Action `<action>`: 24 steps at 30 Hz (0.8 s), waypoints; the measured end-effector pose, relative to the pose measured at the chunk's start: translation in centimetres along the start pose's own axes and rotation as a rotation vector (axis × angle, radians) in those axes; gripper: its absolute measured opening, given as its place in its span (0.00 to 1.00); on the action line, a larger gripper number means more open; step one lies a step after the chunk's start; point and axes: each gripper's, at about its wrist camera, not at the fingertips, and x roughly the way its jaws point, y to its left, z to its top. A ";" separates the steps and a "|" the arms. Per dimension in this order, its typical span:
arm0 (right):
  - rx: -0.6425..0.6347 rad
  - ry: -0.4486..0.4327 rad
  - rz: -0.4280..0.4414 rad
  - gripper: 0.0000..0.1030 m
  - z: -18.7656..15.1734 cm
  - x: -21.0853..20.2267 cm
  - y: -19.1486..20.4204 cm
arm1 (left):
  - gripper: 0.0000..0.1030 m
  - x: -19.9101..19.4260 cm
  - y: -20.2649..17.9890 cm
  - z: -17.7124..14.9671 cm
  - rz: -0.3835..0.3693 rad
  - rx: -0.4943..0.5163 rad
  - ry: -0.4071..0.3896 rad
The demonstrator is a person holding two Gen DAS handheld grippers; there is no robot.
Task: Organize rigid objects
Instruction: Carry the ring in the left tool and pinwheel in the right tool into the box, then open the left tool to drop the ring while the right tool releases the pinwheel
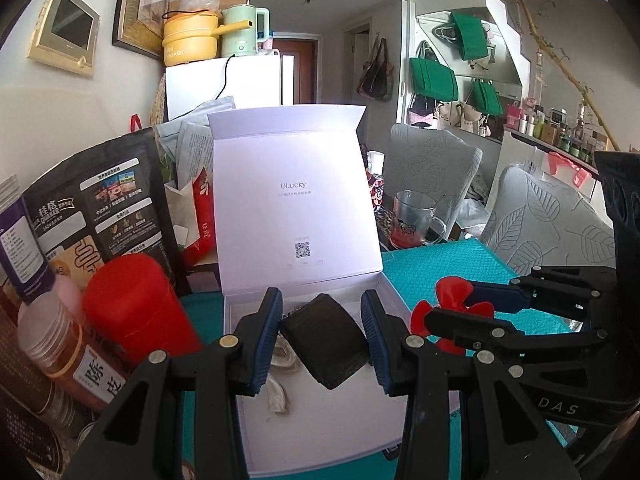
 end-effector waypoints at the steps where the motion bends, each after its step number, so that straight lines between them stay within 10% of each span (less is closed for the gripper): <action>1: 0.001 0.001 0.000 0.29 0.1 0.4 -0.1 | 0.39 0.5 0.2 0.0 0.000 -0.002 0.006; 24: 0.045 0.131 0.018 0.29 -1.8 9.0 -2.2 | 0.39 9.7 1.1 -2.9 0.003 0.001 0.211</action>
